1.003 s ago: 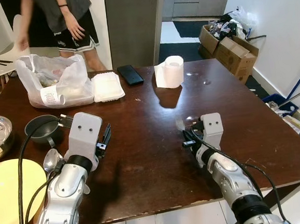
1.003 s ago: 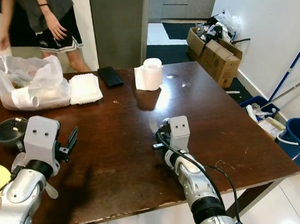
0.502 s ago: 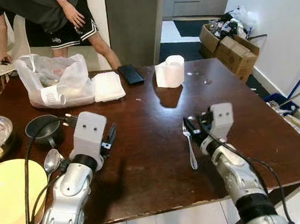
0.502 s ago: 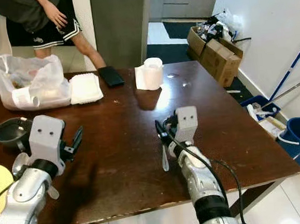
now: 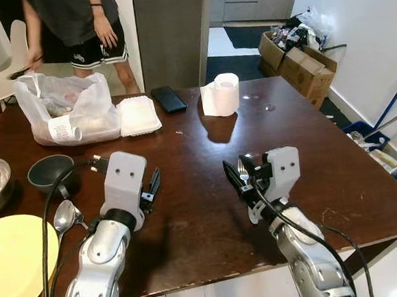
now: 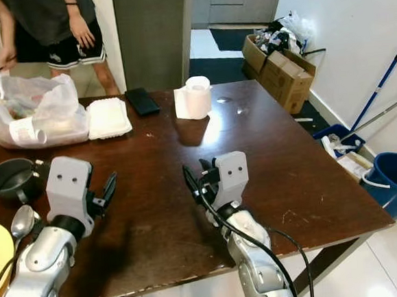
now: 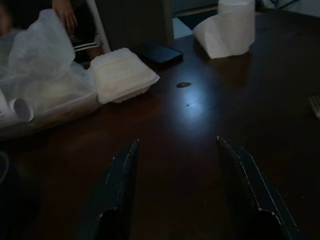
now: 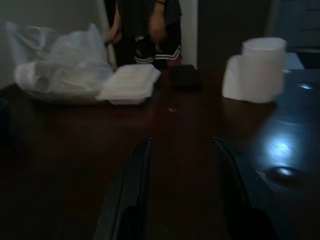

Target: Setting the table

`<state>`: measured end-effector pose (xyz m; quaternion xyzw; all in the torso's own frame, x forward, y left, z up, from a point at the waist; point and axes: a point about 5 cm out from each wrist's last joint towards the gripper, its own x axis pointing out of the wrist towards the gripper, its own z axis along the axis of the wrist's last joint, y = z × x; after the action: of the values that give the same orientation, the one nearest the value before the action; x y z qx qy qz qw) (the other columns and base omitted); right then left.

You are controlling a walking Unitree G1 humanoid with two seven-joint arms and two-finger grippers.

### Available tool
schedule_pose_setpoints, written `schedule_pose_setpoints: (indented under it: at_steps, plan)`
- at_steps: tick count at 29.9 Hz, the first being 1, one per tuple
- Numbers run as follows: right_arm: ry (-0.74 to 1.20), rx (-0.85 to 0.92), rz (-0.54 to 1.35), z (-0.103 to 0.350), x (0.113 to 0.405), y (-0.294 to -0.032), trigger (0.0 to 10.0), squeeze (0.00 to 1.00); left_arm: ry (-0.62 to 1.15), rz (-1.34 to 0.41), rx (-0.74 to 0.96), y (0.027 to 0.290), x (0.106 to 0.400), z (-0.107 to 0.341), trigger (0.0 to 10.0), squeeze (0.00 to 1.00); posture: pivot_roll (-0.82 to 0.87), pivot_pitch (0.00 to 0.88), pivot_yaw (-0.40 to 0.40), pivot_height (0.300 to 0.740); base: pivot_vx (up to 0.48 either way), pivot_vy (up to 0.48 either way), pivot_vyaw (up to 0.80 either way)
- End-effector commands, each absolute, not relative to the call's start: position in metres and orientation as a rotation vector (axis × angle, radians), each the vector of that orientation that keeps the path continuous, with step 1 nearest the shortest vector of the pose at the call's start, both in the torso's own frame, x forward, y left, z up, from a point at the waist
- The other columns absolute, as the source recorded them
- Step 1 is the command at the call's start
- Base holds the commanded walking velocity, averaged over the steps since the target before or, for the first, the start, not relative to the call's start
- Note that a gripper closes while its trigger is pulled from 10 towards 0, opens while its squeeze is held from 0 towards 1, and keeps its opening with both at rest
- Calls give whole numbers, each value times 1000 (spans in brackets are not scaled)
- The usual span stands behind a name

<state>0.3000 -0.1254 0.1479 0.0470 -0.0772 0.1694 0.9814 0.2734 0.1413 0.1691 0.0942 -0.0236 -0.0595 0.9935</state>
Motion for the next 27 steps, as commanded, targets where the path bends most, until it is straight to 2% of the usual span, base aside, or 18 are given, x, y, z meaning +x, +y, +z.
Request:
schedule_pose_setpoints:
  at_steps: [1, 27]
  plan:
    - [-142, 91, 303, 148, 299, -134, 10000, 0, -56, -106, 194, 143, 272, 169, 10000, 0, 2, 0, 20, 740, 0, 0, 0]
    - [-122, 72, 250, 155, 306, -139, 10000, 0, -97, -108, 156, 134, 287, 176, 10000, 0, -25, 0, 28, 740, 0, 0, 0]
